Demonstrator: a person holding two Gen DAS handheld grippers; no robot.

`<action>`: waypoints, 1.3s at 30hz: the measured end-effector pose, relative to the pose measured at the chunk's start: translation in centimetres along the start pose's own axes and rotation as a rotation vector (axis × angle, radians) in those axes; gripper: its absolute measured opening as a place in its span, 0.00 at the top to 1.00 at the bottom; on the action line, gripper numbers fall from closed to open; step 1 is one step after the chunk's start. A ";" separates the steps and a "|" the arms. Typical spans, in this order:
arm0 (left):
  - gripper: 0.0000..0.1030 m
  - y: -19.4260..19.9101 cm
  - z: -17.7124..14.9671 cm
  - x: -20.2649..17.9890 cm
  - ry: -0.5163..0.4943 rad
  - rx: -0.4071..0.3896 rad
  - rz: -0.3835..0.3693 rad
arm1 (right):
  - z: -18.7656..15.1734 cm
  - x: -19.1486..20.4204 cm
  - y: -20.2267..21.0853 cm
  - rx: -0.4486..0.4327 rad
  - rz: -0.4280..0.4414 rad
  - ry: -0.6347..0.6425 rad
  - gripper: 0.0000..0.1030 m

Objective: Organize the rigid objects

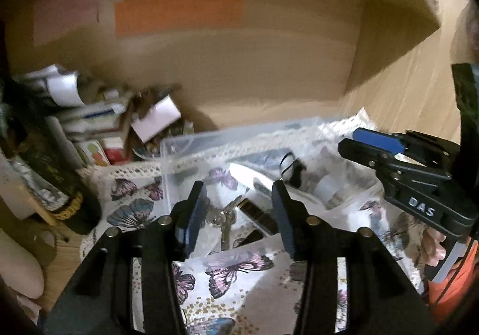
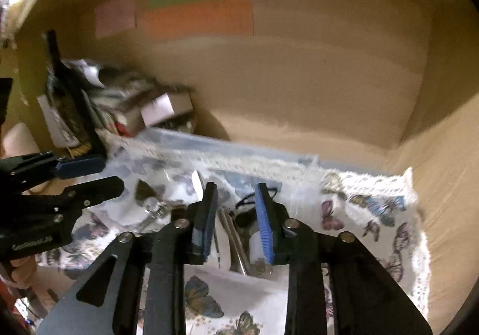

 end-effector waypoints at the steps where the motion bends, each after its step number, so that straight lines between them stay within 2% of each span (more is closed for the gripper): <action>1: 0.51 0.8 0.2 0.0 0.001 -0.020 0.000 | 0.2 0.3 1.3 -0.032 -0.004 0.005 0.64; 5: 0.41 4.5 0.5 -0.2 0.007 -0.118 0.020 | 0.5 1.5 5.7 -0.137 -0.013 0.017 0.52; 7: 0.33 6.3 0.5 -0.3 0.019 -0.161 0.017 | 0.5 1.8 7.7 -0.188 -0.021 0.021 0.37; 9: 0.30 8.1 0.4 -0.4 0.025 -0.201 0.016 | 0.4 2.1 9.6 -0.242 -0.029 0.017 0.24; 10: 0.29 8.9 0.4 -0.5 0.015 -0.227 -0.013 | 0.2 2.3 10.6 -0.266 -0.031 0.018 0.19; 14: 0.16 11.9 -0.3 -0.6 0.026 -0.306 0.006 | -0.5 2.9 13.1 -0.316 -0.026 0.022 0.10; 16: 0.12 13.1 -0.7 -0.6 0.033 -0.342 0.014 | -1.0 3.3 14.1 -0.346 -0.035 0.022 0.00; 21: 0.07 15.2 -1.8 -0.9 0.034 -0.383 0.021 | -1.5 4.5 15.2 -0.372 -0.045 0.041 0.00; 25: 0.06 16.3 -2.3 -1.2 0.028 -0.409 0.032 | -2.1 5.0 16.0 -0.381 -0.046 0.042 0.00; 39: 0.02 16.9 -2.9 -0.8 0.032 -0.423 0.017 | -2.8 5.5 16.5 -0.391 -0.051 0.016 0.00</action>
Point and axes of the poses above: each gripper's, at about its wrist camera, not at the fingertips, and y roughly against the way its jaws point, x to its left, z to its top, the point moved 3 cm from there along -y, roughly the way its jaws point, and after that the axes turned 7 degrees about z, right-handed, at the moved point
